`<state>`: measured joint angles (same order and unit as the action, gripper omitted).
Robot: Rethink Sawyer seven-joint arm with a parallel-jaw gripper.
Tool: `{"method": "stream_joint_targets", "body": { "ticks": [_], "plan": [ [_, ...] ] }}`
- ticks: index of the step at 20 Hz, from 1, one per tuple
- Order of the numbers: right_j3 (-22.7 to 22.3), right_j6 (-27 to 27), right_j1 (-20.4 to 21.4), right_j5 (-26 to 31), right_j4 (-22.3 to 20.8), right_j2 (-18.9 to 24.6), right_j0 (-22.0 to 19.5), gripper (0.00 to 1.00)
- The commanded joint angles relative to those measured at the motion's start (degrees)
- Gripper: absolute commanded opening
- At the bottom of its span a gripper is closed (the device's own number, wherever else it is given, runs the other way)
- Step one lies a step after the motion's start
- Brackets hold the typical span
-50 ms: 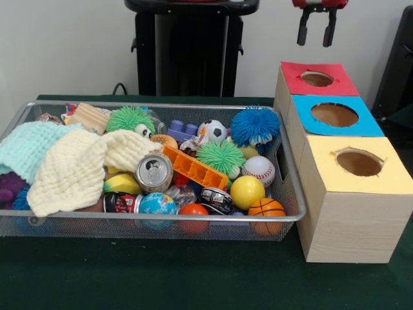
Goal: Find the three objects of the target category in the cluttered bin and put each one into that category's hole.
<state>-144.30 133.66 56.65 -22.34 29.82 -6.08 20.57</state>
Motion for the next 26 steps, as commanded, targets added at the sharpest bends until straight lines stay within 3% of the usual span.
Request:
{"method": "stream_joint_targets", "body": {
  "ticks": [1,5,12,18,26],
  "plan": [
    [4.3,5.1,-0.2,5.0,-0.4,-1.3,-3.0,1.0],
    [5.8,1.6,0.2,6.7,-7.7,0.4,-11.0,1.0],
    [11.1,-0.8,-8.4,2.9,-17.3,2.6,-20.2,1.0],
    [14.9,2.0,-12.6,0.5,-21.2,4.0,-22.5,1.0],
    [16.5,6.7,-14.9,0.2,-21.1,5.7,-22.3,1.0]
  ]
}}
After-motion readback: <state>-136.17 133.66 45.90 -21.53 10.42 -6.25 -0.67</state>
